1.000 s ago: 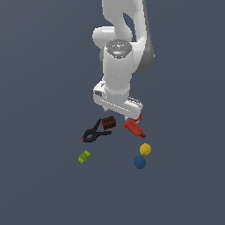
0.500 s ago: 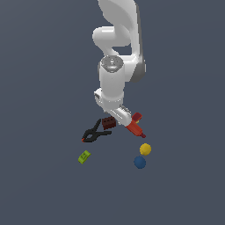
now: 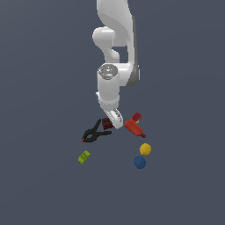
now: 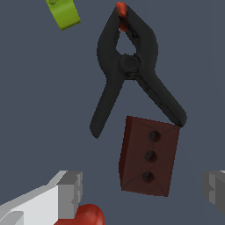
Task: Pick up a designated object from a clutter of objects.
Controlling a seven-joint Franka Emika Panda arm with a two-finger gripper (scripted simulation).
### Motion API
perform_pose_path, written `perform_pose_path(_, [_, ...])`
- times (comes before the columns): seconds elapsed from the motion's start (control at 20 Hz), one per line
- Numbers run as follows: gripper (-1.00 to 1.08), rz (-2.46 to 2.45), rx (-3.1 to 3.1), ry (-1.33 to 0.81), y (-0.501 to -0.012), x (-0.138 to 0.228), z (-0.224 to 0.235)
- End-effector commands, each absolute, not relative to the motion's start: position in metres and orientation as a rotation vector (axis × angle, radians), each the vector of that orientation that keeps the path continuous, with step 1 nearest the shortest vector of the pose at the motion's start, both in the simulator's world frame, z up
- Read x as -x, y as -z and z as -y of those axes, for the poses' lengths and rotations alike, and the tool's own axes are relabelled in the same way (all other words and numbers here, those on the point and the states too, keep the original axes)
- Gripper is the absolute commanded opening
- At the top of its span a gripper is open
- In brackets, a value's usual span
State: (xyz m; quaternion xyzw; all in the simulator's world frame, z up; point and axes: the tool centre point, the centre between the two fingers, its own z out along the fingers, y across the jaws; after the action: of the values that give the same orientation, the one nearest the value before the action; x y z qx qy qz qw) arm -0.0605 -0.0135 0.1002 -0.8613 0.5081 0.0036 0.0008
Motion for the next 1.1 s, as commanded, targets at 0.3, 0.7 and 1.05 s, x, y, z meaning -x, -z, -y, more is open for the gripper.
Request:
perform_pose_path(0.3, [1.00,-1.781,2.587,-0.002,-0.081,0.075,0.021])
perform_pose_path(0.7, [1.00,-1.812,2.567,-0.001,-0.077,0.078,0.022])
perform_pose_path(1.05, [1.00,-1.814,2.565,-0.001,-0.061,0.079,0.022])
